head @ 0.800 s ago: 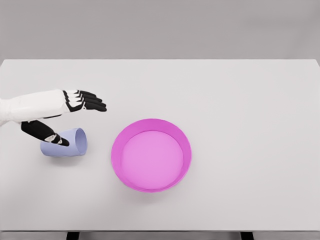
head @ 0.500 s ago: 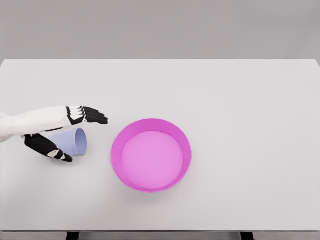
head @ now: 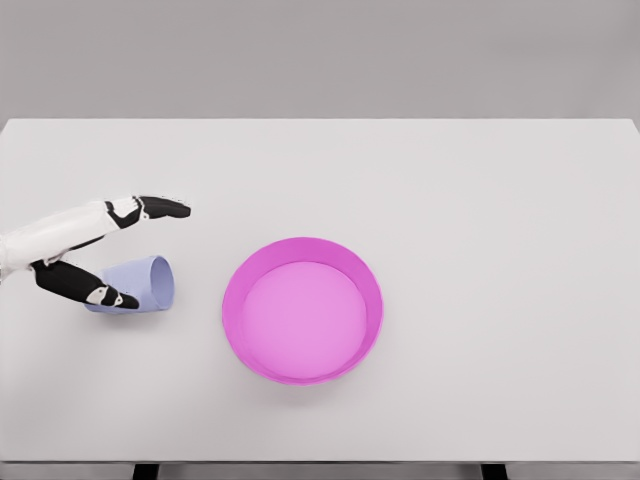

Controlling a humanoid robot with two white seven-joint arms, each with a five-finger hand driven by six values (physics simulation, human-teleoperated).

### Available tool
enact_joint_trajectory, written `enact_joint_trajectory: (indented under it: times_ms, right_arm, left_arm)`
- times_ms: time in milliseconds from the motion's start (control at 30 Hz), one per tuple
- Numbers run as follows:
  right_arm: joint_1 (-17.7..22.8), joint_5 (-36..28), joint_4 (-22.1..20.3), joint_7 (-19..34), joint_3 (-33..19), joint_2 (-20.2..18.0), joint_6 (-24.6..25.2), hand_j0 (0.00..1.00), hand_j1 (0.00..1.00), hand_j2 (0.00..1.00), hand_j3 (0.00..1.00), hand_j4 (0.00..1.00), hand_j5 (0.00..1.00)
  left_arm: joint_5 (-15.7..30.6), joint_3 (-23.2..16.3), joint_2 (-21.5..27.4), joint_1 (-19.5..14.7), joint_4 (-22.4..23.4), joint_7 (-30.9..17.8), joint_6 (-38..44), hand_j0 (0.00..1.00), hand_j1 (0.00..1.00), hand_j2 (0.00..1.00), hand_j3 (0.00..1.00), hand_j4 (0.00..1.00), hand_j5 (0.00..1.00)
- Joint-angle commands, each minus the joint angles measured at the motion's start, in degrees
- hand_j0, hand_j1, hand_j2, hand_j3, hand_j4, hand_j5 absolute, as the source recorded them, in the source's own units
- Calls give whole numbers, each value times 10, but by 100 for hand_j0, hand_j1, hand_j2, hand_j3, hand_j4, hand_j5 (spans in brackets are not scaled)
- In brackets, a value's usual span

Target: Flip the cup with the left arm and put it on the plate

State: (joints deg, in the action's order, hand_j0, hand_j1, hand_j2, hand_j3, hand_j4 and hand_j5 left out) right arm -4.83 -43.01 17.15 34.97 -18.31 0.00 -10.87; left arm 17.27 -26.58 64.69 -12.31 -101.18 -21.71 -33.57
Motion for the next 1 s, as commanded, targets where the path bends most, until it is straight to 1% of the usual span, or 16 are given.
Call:
enact_joint_trajectory:
  times_ms: [0, 33, 67, 167, 233, 267, 333, 533, 567, 600, 667, 800, 833, 967]
  right_arm:
    - [0, 0, 0, 0, -1, 0, 0, 100, 100, 100, 100, 100, 100]
    - [0, 0, 0, 0, 0, 0, 0, 100, 100, 100, 100, 100, 100]
    - [0, 0, 0, 0, 0, 0, 0, 100, 100, 100, 100, 100, 100]
    - [0, 0, 0, 0, 0, 0, 0, 100, 100, 100, 100, 100, 100]
    - [0, 0, 0, 0, 0, 0, 0, 100, 100, 100, 100, 100, 100]
    - [0, 0, 0, 0, -1, 0, 0, 100, 100, 100, 100, 100, 100]
    - [0, 0, 0, 0, -1, 0, 0, 100, 100, 100, 100, 100, 100]
    - [0, 0, 0, 0, 0, 0, 0, 100, 100, 100, 100, 100, 100]
    - [0, 0, 1, 0, 0, 0, 0, 100, 100, 100, 100, 100, 100]
    - [0, 0, 0, 0, 0, 0, 0, 100, 100, 100, 100, 100, 100]
    - [0, 0, 0, 0, 0, 0, 0, 100, 100, 100, 100, 100, 100]
    - [0, 0, 0, 0, 0, 0, 0, 100, 100, 100, 100, 100, 100]
    - [0, 0, 1, 0, 0, 0, 0, 100, 100, 100, 100, 100, 100]
    - [0, 0, 1, 0, 0, 0, 0, 100, 100, 100, 100, 100, 100]
  left_arm:
    - [3, 0, 2, 3, -1, 5, 22, 100, 100, 100, 100, 100, 100]
    - [7, 0, 1, 11, -1, 7, 27, 100, 100, 100, 100, 100, 100]
    - [29, 0, 1, 19, -1, 9, 51, 100, 100, 100, 100, 100, 100]
    - [46, -1, 0, 24, 0, 12, 104, 100, 100, 100, 100, 100, 100]
    - [44, -3, -11, 26, 0, 12, 151, 100, 100, 100, 100, 100, 100]
    - [43, -4, -20, 33, 0, 11, 160, 100, 100, 100, 100, 100, 100]
    - [39, -5, -21, 40, 0, 11, 166, 100, 100, 100, 100, 100, 100]
    - [33, -5, -25, 43, 0, 6, 169, 100, 100, 100, 100, 100, 100]
    - [29, -5, -25, 41, 0, 7, 177, 100, 100, 100, 100, 100, 100]
    - [22, -5, -38, 42, 0, 7, 189, 100, 100, 100, 100, 100, 100]
    - [-2, -5, -53, 43, 0, 10, 236, 100, 100, 100, 100, 100, 100]
    - [-7, -5, -51, 40, 0, 6, 257, 100, 100, 100, 100, 100, 100]
    - [-16, -5, -50, 40, 0, 4, 257, 100, 100, 100, 100, 100, 100]
    - [-19, -5, -47, 41, 0, 3, 257, 100, 100, 100, 100, 100, 100]
